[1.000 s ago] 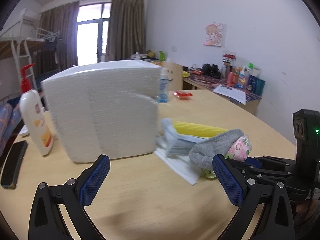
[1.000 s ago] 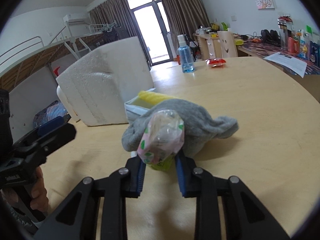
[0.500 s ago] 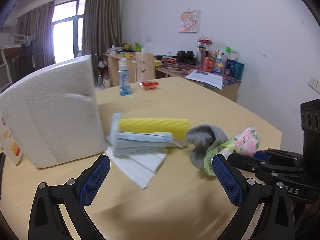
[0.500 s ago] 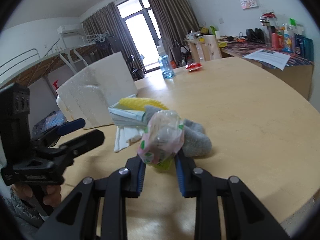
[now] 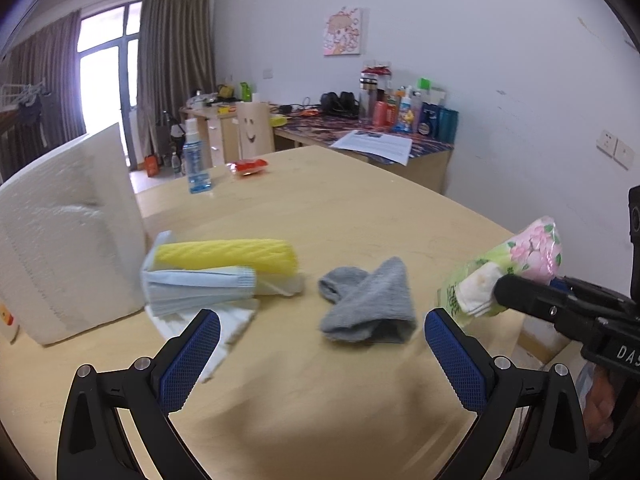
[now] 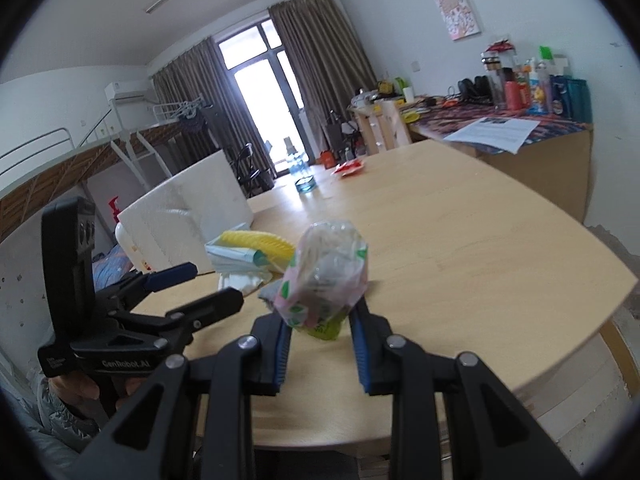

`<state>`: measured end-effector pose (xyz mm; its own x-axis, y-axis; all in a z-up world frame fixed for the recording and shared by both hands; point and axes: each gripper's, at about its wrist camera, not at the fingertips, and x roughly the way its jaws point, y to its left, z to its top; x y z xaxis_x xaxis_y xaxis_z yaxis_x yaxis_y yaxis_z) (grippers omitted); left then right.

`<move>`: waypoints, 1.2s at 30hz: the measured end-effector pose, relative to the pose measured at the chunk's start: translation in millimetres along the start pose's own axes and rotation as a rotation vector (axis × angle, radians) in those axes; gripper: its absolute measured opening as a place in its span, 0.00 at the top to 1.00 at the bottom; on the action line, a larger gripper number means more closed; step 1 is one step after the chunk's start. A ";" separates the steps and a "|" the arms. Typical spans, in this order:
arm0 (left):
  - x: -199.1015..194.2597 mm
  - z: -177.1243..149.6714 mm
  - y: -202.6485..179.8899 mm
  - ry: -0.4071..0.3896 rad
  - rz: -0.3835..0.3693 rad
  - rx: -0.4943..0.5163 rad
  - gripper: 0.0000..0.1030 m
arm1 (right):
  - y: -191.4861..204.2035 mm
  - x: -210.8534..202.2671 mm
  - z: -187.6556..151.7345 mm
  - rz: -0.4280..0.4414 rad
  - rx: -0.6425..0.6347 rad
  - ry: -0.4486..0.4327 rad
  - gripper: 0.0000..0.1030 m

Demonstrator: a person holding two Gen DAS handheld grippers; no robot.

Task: Organize soft objects
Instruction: 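Grasp the grey sock with the left tool while the right tool holds the bag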

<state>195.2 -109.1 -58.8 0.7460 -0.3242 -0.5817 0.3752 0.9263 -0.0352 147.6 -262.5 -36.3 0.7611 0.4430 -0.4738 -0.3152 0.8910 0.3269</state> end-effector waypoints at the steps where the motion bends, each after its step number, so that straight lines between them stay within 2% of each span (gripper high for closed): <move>1: 1.7 0.8 -3.9 0.003 -0.006 0.007 0.01 | -3.2 -3.2 -0.2 -0.005 0.005 -0.006 0.69; 9: 27.2 10.2 -27.1 0.037 -0.032 0.048 0.01 | -22.9 -12.5 -3.4 -0.039 0.039 -0.025 0.69; 12: 44.0 12.5 -31.9 0.083 -0.036 0.046 0.02 | -31.3 -13.5 -5.5 -0.060 0.048 -0.026 0.69; 16: 64.5 13.3 -35.0 0.154 -0.038 0.038 0.16 | -37.3 -17.1 -9.5 -0.069 0.053 -0.031 0.69; 21: 77.9 12.7 -39.7 0.200 -0.037 0.040 0.27 | -44.3 -20.9 -11.4 -0.072 0.068 -0.035 0.69; 27: 84.6 10.9 -45.6 0.229 -0.026 0.058 0.57 | -45.1 -24.9 -14.5 -0.075 0.072 -0.039 0.69; 30: 83.5 10.5 -46.2 0.216 -0.027 0.066 0.73 | -47.2 -26.3 -15.6 -0.079 0.081 -0.040 0.69; 34: 79.7 11.6 -44.7 0.201 -0.052 0.056 0.81 | -47.7 -26.6 -15.6 -0.081 0.083 -0.042 0.69; 36: 73.0 13.5 -43.7 0.180 -0.068 0.054 0.81 | -47.8 -26.9 -15.7 -0.081 0.087 -0.042 0.69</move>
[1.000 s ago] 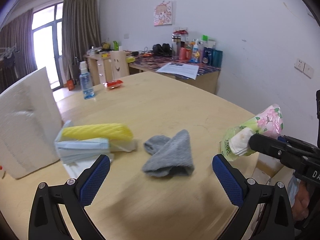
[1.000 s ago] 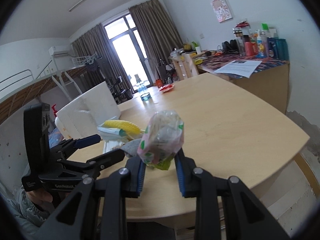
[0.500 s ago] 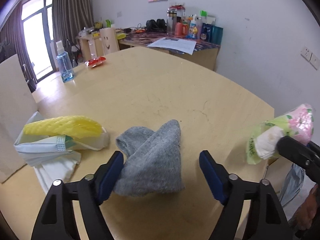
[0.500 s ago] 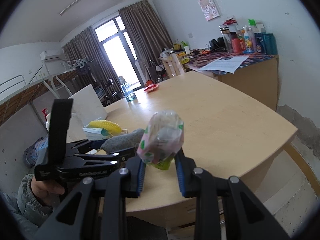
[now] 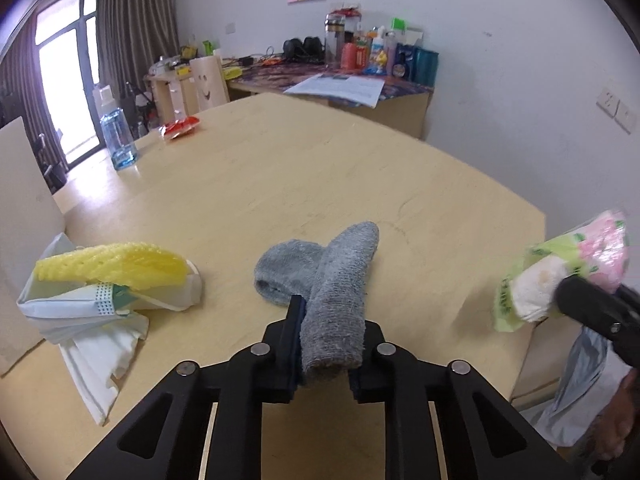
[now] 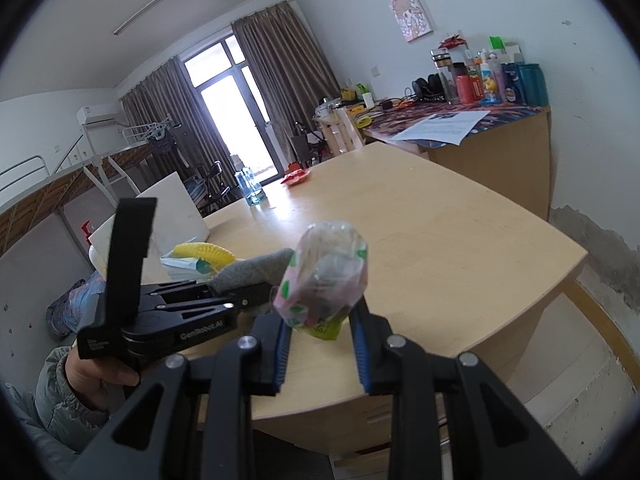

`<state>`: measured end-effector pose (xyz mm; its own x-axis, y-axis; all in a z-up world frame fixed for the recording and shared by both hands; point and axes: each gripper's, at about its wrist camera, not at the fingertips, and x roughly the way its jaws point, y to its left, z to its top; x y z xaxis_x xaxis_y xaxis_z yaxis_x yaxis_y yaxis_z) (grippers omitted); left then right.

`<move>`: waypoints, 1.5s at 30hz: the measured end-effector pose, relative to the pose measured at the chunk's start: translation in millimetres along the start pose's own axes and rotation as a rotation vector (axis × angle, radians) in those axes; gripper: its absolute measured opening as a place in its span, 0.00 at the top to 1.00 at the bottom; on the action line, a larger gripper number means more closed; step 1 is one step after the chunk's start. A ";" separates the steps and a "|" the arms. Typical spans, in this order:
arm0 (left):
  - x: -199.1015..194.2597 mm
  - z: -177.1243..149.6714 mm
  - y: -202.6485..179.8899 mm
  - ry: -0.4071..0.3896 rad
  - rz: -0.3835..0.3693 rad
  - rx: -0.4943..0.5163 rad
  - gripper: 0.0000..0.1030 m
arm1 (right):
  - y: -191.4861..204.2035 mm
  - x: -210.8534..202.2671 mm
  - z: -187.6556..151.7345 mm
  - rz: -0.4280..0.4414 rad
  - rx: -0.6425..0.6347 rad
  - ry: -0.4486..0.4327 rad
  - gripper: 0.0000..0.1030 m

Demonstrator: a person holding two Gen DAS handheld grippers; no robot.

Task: Organize soft objects
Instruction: 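Grasp the grey sock with the left tool while the right tool holds the bag, then carry the sock in the left tool and bag in the right tool over the foam box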

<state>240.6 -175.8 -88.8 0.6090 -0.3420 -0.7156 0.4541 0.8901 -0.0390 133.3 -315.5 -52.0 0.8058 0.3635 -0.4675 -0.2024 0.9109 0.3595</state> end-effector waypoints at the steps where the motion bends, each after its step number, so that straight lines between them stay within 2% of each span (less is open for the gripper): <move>1: -4.3 0.8 0.9 -0.015 0.000 0.000 0.81 | 0.3 0.3 -0.2 -0.001 0.001 0.001 0.69; 15: -100.7 5.1 -2.2 -0.231 -0.027 0.055 0.81 | 26.1 -10.9 5.8 0.012 -0.059 -0.030 0.69; 32: -207.0 -26.8 28.2 -0.433 0.091 0.001 0.81 | 90.4 -22.8 14.9 0.066 -0.190 -0.084 0.69; 45: -247.9 -49.5 60.9 -0.493 0.221 -0.076 0.81 | 142.4 -16.0 18.8 0.144 -0.291 -0.095 0.69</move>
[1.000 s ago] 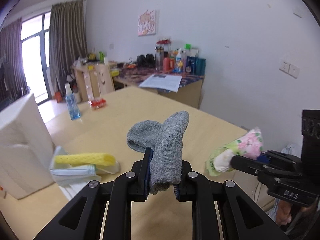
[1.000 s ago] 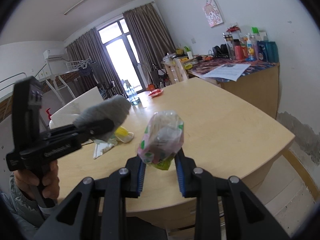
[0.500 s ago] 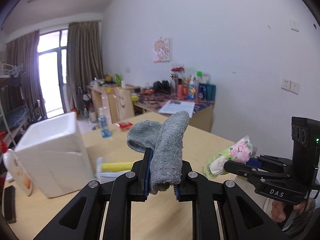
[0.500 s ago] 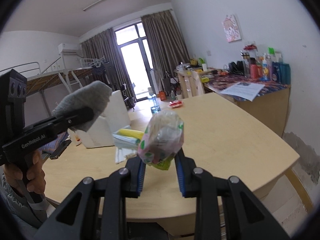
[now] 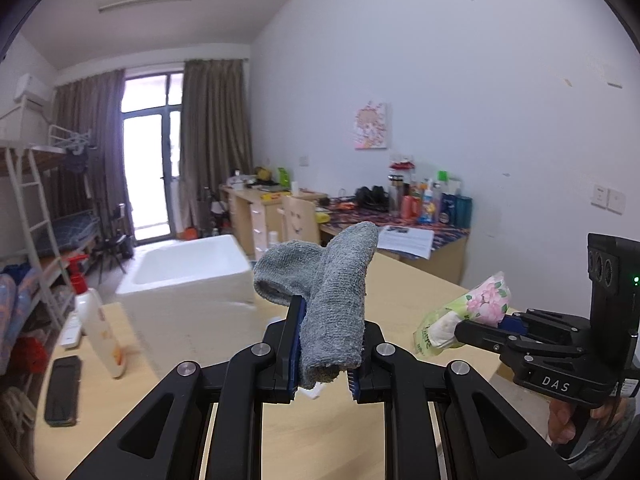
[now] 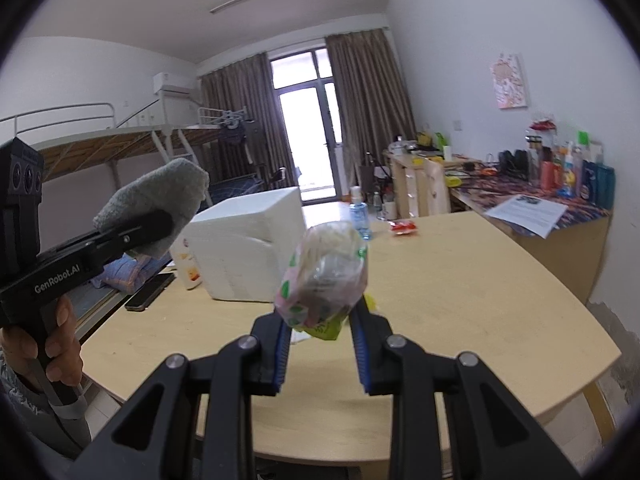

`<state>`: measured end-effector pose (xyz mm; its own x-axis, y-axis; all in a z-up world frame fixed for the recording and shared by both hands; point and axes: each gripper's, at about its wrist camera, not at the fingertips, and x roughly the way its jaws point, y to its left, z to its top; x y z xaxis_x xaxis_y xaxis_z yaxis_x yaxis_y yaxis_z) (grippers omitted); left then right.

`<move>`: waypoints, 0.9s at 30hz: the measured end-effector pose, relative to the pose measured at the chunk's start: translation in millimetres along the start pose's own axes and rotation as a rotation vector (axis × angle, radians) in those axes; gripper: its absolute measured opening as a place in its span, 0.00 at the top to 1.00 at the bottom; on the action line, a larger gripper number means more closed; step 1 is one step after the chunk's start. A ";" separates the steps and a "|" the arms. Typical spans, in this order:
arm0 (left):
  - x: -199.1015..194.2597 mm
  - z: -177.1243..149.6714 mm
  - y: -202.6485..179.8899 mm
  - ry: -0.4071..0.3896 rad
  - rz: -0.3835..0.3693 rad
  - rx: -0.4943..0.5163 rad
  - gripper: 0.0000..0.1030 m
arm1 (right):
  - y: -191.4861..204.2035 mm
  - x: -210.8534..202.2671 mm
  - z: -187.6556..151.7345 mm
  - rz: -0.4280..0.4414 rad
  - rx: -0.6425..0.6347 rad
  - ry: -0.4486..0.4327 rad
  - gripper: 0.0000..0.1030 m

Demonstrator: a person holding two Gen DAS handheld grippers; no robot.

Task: Organize soft objects
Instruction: 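Carry the sock in the left tool and bag in the right tool over the foam box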

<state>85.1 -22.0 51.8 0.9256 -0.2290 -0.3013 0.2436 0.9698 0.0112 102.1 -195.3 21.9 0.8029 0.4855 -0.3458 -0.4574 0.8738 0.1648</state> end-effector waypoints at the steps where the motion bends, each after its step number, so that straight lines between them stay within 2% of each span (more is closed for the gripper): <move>1: -1.5 0.0 3.8 -0.002 0.014 -0.006 0.81 | 4.4 3.3 2.0 0.011 -0.008 0.001 0.69; 13: -6.0 -5.0 51.7 0.003 0.152 -0.078 0.81 | 46.4 42.9 17.0 0.119 -0.096 0.031 0.69; 18: -8.7 -8.7 71.8 0.004 0.182 -0.100 0.81 | 57.5 59.8 22.9 0.161 -0.126 0.045 0.69; 27: -6.8 -8.2 98.4 0.000 0.220 -0.129 0.81 | 77.0 78.1 33.5 0.188 -0.163 0.062 0.69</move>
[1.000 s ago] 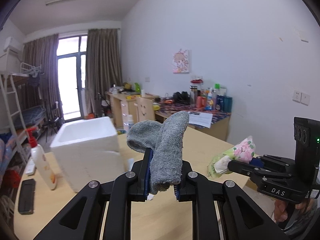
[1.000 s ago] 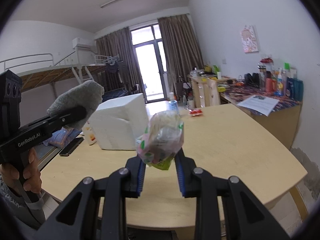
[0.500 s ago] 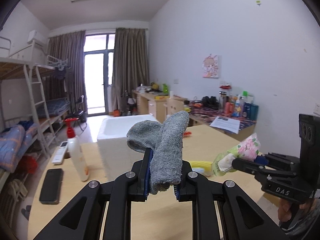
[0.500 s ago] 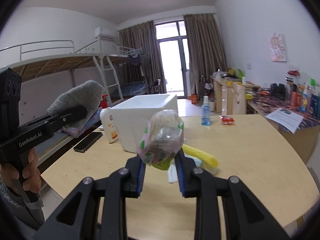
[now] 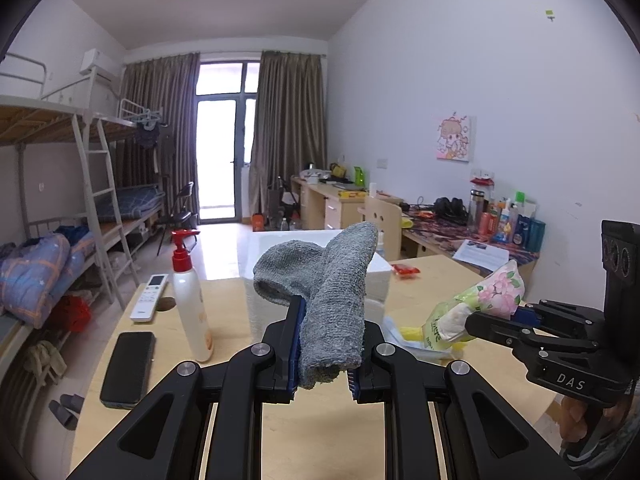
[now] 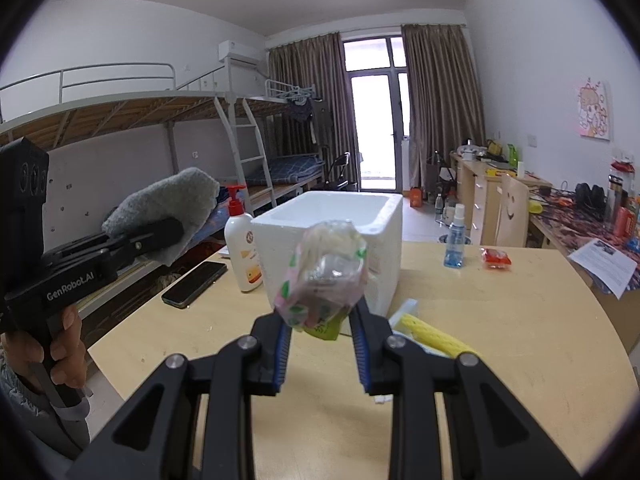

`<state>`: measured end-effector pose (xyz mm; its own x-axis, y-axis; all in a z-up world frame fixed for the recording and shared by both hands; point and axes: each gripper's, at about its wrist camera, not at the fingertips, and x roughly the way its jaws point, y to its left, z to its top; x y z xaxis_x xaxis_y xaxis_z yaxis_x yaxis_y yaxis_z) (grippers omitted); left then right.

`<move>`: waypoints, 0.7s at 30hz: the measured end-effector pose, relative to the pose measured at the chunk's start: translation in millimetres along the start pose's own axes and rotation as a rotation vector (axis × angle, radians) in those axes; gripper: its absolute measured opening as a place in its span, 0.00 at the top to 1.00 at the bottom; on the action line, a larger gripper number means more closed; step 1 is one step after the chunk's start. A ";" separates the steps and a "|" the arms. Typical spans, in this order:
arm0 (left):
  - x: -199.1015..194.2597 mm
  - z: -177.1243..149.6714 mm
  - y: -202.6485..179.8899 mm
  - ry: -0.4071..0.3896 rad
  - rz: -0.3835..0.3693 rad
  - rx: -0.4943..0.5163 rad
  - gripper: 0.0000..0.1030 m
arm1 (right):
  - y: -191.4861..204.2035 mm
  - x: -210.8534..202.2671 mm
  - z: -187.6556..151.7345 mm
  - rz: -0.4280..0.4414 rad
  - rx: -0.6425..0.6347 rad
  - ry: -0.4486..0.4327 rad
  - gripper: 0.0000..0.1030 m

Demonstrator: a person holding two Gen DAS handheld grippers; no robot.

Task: Organize soft objects
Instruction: 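Carry the sock in the left tool and bag in the right tool over the foam box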

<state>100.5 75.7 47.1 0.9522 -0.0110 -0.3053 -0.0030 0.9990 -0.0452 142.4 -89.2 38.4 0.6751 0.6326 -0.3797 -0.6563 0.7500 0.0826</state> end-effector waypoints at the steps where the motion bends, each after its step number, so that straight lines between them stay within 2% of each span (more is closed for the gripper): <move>1: 1.4 0.8 2.2 0.000 0.004 -0.005 0.81 | 0.8 1.9 2.3 0.004 -0.004 0.000 0.69; 21: 44.6 29.5 26.1 0.022 0.075 -0.018 0.81 | 7.1 53.2 43.4 0.027 -0.056 0.028 0.69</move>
<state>151.9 102.6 60.4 0.9423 0.0628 -0.3290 -0.0797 0.9961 -0.0382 188.3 -41.8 58.8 0.6472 0.6464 -0.4041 -0.6929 0.7199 0.0419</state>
